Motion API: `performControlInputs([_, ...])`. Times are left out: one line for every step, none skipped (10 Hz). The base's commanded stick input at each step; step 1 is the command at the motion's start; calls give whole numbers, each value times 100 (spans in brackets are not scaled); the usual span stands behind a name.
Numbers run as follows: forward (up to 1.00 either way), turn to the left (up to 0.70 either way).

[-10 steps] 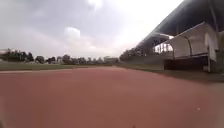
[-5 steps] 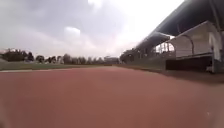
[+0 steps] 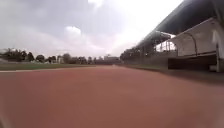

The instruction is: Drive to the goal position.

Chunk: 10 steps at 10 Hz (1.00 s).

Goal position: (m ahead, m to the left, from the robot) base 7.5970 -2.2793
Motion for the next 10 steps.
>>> performControlInputs([45,0])
performControlInputs([45,0])
performControlInputs([45,0])
performControlInputs([45,0])
performControlInputs([45,0])
performControlInputs([45,0])
performControlInputs([45,0])
performControlInputs([45,0])
performControlInputs([45,0])
performControlInputs([45,0])
